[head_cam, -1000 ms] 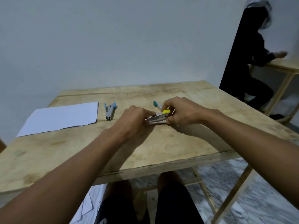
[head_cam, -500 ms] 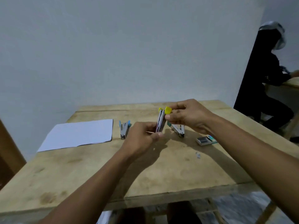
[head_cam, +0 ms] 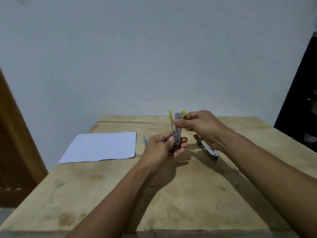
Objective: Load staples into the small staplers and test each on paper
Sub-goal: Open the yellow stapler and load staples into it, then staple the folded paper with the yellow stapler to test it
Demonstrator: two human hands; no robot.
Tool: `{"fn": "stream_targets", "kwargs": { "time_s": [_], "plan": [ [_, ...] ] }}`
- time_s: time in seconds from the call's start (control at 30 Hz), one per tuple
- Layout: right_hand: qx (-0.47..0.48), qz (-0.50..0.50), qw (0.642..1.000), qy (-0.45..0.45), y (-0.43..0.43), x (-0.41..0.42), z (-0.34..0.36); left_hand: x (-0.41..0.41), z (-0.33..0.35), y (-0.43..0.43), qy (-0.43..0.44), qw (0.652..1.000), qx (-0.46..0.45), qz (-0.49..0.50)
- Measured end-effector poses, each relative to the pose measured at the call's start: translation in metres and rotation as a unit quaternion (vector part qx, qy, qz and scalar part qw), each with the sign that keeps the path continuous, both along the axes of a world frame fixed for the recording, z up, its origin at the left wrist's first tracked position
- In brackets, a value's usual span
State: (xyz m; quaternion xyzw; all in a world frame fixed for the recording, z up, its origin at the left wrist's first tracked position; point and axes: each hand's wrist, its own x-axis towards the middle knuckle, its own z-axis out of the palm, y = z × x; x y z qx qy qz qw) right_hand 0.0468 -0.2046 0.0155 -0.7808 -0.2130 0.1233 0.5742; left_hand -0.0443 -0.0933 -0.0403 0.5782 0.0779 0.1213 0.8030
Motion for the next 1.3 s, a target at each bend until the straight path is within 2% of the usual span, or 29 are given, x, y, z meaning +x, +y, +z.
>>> {"fn": "stream_targets", "kwargs": {
  "time_s": [0.13, 0.23, 0.27, 0.33, 0.4, 0.5, 0.53, 0.6, 0.67, 0.77, 0.83, 0.93, 1.03, 1.13, 1.2, 1.3],
  "plan": [
    [0.047, -0.015, 0.999, -0.012, 0.029, 0.001, 0.009, -0.009, 0.012, 0.03, 0.02, 0.99, 0.081, 0.111],
    [0.089, 0.002, 0.994, 0.07, 0.061, -0.002, 0.007, -0.024, 0.013, 0.07, 0.046, 0.963, 0.143, 0.225],
    [0.092, 0.016, 0.991, 0.096, 0.07, -0.004, 0.004, -0.029, 0.012, 0.084, 0.068, 0.943, 0.194, 0.262],
    [0.049, 0.056, 0.992, 0.1, 0.096, -0.009, -0.007, -0.043, 0.005, 0.114, 0.142, 0.871, 0.348, 0.316],
    [-0.034, 0.089, 0.995, 0.031, 0.125, -0.012, -0.019, -0.057, 0.002, 0.139, 0.207, 0.788, 0.46, 0.354],
    [-0.114, 0.093, 0.983, -0.108, 0.169, -0.016, -0.034, -0.075, 0.002, 0.174, 0.309, 0.695, 0.532, 0.372],
    [-0.137, 0.09, 0.976, -0.146, 0.178, -0.016, -0.036, -0.079, 0.002, 0.182, 0.35, 0.677, 0.54, 0.357],
    [-0.184, 0.107, 0.956, -0.204, 0.198, -0.017, -0.042, -0.088, 0.002, 0.195, 0.412, 0.663, 0.538, 0.319],
    [-0.244, 0.136, 0.928, -0.245, 0.213, -0.015, -0.048, -0.092, 0.0, 0.205, 0.416, 0.67, 0.534, 0.306],
    [-0.32, 0.162, 0.89, -0.283, 0.228, -0.011, -0.055, -0.091, -0.004, 0.219, 0.338, 0.701, 0.535, 0.329],
    [-0.342, 0.167, 0.88, -0.282, 0.235, -0.009, -0.057, -0.089, -0.003, 0.227, 0.279, 0.742, 0.508, 0.337],
    [-0.342, 0.137, 0.894, -0.257, 0.238, -0.002, -0.059, -0.086, 0.008, 0.233, 0.202, 0.821, 0.403, 0.351],
    [-0.256, 0.128, 0.939, -0.188, 0.233, 0.004, -0.051, -0.087, 0.02, 0.24, 0.138, 0.863, 0.314, 0.37],
    [-0.136, 0.147, 0.979, -0.036, 0.218, 0.007, -0.043, -0.084, 0.028, 0.241, 0.093, 0.88, 0.227, 0.406],
    [-0.051, 0.149, 0.987, 0.046, 0.207, 0.01, -0.041, -0.081, 0.029, 0.235, 0.08, 0.897, 0.131, 0.413],
    [0.038, 0.13, 0.983, 0.126, 0.189, 0.008, -0.036, -0.078, 0.022, 0.216, 0.118, 0.934, 0.044, 0.334]
  ]
}}
